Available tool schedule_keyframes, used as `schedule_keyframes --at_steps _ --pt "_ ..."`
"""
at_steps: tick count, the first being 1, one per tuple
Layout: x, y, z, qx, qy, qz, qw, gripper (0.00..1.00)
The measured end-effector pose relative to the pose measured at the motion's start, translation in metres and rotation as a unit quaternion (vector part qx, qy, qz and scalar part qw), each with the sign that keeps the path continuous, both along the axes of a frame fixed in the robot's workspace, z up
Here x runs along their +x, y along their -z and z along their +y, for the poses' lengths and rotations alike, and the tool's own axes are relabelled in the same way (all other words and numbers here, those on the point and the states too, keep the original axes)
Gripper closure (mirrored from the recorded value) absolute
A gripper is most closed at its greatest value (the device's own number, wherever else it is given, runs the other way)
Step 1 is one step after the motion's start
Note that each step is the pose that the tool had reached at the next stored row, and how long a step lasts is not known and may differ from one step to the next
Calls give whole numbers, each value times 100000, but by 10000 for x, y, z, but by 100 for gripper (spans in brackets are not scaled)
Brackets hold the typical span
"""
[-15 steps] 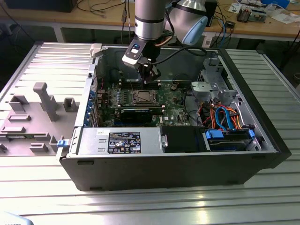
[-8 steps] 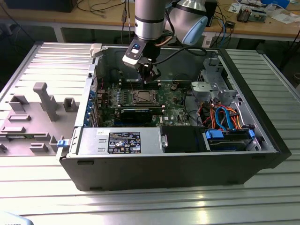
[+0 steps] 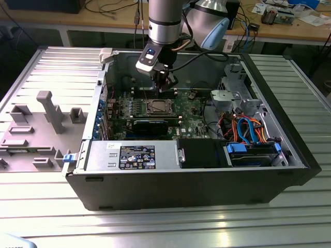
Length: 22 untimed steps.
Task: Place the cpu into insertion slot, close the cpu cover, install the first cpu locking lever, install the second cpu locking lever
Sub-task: 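Install the first cpu locking lever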
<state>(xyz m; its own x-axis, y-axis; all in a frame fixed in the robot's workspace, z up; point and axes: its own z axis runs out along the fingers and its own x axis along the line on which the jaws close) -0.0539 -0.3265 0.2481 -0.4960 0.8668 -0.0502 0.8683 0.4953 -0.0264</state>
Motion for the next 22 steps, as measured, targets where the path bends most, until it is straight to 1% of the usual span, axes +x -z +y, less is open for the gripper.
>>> schedule_keyframes --at_steps 22 --pt "0 0 0 -2 -2439 0 99970 89"
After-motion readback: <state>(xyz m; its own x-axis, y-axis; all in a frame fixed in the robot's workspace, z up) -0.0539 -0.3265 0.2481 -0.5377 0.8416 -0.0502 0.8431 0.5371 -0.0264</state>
